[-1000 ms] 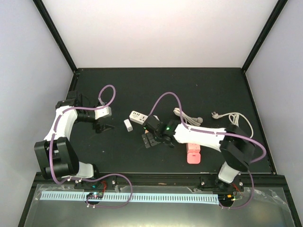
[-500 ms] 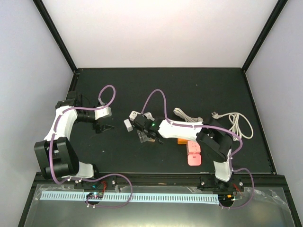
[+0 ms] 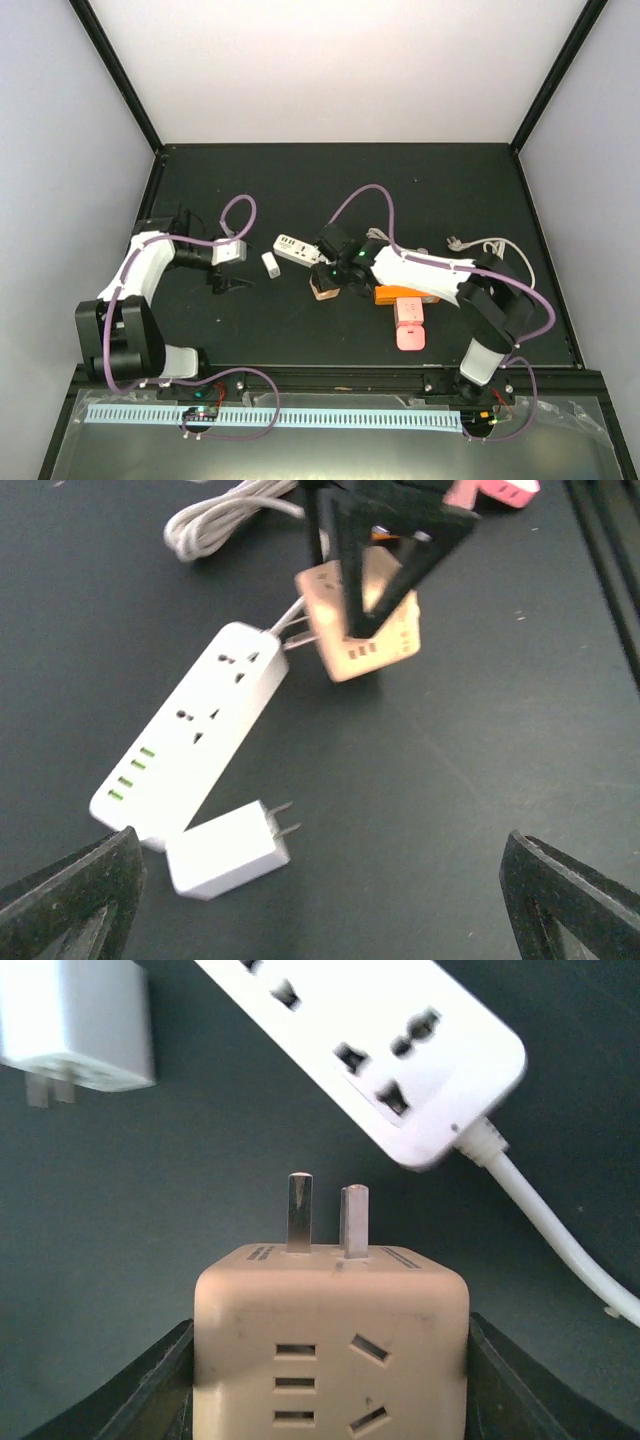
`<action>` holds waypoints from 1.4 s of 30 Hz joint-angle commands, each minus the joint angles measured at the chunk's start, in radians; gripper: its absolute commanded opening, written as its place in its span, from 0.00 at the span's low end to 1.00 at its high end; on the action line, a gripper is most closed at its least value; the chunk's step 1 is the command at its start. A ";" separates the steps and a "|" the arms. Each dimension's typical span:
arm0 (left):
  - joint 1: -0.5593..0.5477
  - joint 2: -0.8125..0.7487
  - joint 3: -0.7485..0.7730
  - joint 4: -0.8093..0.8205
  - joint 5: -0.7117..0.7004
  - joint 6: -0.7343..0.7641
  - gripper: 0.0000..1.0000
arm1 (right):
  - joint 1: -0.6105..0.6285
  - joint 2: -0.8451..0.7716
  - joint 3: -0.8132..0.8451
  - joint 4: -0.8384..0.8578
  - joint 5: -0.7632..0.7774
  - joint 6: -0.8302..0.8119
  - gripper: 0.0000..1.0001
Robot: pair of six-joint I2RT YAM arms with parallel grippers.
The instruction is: Insert the plug
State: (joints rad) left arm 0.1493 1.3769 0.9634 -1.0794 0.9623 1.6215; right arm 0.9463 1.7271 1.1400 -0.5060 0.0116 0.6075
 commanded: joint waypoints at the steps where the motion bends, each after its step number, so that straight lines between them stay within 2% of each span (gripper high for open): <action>1: -0.084 -0.087 -0.042 0.054 0.064 0.041 0.99 | -0.056 -0.100 -0.012 0.143 -0.335 -0.085 0.22; 4: -0.164 -0.194 -0.078 0.144 0.057 0.029 0.99 | -0.071 -0.121 -0.019 0.183 -0.494 -0.140 0.23; 9: -0.294 -0.367 -0.209 0.382 -0.027 0.000 0.99 | -0.081 -0.098 -0.005 0.242 -0.717 -0.180 0.24; 13: -0.343 -0.448 -0.284 0.495 -0.061 -0.018 0.99 | -0.081 -0.076 0.010 0.264 -0.842 -0.207 0.21; 19: -0.344 -0.448 -0.266 0.396 -0.037 0.034 0.98 | -0.081 -0.077 0.014 0.285 -0.923 -0.229 0.19; 27: -0.351 -0.484 -0.213 0.164 0.086 0.110 0.84 | -0.081 -0.034 0.062 0.287 -0.971 -0.225 0.19; 31: -0.367 -0.513 -0.216 0.139 0.091 0.117 0.82 | -0.082 -0.013 0.084 0.293 -0.991 -0.224 0.18; 37: -0.375 -0.487 -0.236 0.202 0.050 0.054 0.65 | -0.081 -0.009 0.093 0.303 -1.019 -0.225 0.18; 39: -0.375 -0.477 -0.247 0.234 0.023 0.038 0.65 | -0.081 -0.011 0.090 0.304 -1.027 -0.231 0.18; 42: -0.375 -0.478 -0.258 0.252 0.014 0.029 0.80 | -0.082 -0.011 0.087 0.300 -1.031 -0.238 0.18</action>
State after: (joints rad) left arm -0.2203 0.8902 0.7147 -0.8680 0.9874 1.6730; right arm 0.8646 1.7195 1.1942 -0.2615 -0.9497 0.3920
